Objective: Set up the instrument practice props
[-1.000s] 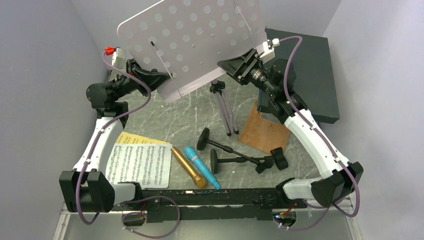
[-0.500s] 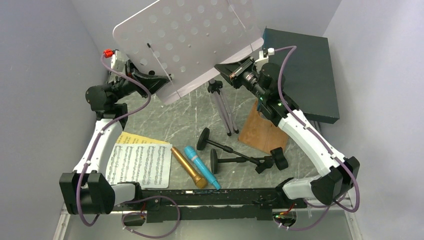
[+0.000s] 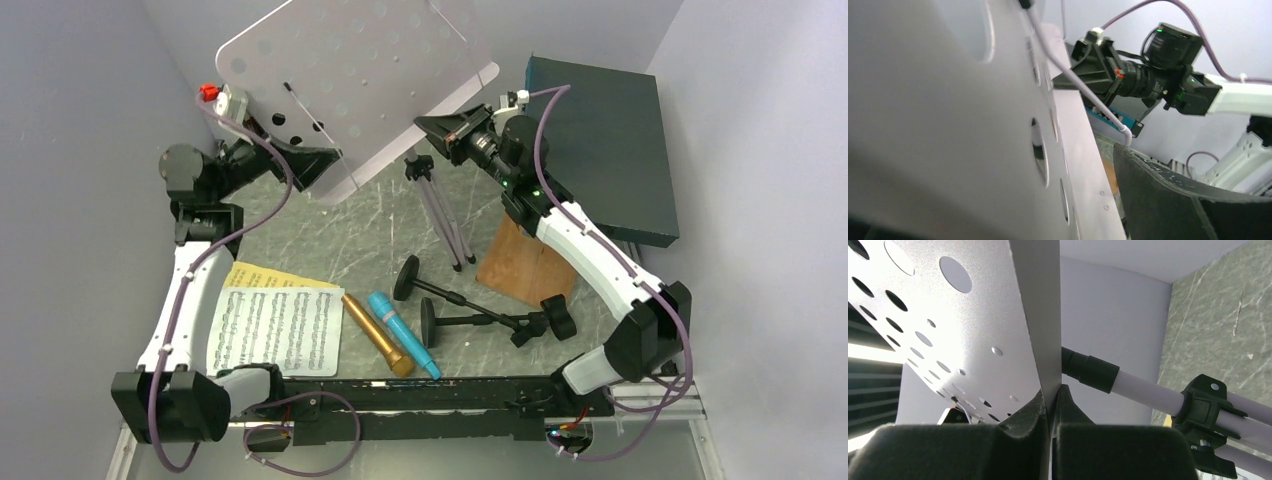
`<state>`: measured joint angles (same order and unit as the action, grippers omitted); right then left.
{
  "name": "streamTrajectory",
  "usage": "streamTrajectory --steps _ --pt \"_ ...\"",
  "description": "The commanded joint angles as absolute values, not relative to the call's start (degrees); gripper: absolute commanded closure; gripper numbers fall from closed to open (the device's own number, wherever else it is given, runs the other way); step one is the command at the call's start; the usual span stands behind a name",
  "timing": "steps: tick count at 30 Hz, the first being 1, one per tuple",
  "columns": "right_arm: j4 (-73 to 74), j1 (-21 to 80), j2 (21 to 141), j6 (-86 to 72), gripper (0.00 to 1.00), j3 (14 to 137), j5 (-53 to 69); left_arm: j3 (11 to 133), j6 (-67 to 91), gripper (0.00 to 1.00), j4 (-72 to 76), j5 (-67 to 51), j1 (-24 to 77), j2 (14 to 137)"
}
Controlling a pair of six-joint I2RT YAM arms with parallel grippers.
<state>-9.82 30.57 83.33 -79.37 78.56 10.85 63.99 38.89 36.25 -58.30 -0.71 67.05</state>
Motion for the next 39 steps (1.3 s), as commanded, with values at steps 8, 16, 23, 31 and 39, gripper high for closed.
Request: streamTrajectory --steps 8,16,23,31,39 --pt "-31.04 29.92 89.18 -94.07 1.0 87.69 12.79 94.86 19.44 0.01 -28.75 -28.61 0.7 53.55" --pt "-41.54 29.88 95.31 -100.79 1.0 92.09 13.2 82.02 21.59 0.01 -26.8 -9.58 1.42 40.57" --pt "-42.29 28.46 92.39 -100.47 1.0 89.24 12.03 65.37 31.07 0.02 -28.74 1.2 2.11 33.7" --pt "-40.76 27.97 89.16 -99.18 1.0 87.14 11.71 38.94 38.19 0.04 7.89 -18.6 2.46 34.2" --pt "-40.26 27.82 86.7 -98.59 1.0 84.7 11.4 45.89 39.14 0.31 45.28 -44.99 9.59 72.19"
